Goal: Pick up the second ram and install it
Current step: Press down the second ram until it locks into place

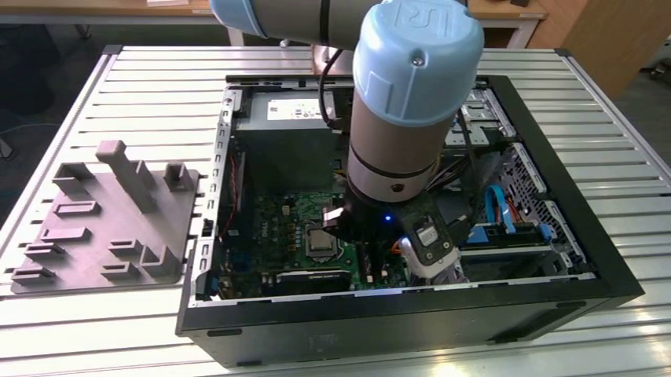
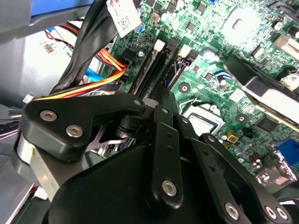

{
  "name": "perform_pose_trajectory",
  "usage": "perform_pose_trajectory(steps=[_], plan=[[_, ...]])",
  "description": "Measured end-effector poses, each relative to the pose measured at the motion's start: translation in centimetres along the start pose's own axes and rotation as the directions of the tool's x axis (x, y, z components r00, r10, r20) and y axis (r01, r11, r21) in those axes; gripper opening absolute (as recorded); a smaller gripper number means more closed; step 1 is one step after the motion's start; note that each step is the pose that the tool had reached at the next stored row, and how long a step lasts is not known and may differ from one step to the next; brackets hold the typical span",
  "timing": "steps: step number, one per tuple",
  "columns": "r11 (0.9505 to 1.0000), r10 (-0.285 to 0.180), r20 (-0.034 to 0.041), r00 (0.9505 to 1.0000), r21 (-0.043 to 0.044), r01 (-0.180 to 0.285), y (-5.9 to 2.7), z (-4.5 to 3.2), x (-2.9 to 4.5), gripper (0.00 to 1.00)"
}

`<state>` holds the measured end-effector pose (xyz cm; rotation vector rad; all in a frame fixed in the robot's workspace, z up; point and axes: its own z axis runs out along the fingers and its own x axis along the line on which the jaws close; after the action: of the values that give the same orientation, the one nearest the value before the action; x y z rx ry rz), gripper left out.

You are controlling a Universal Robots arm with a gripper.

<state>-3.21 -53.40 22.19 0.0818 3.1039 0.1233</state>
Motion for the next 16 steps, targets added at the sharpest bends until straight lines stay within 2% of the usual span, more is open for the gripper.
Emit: perform_pose_trajectory(steps=[16], plan=[[1.0000,0.000,0.0000,1.0000,0.0001,0.000,-0.04,0.46,0.02,0.10]])
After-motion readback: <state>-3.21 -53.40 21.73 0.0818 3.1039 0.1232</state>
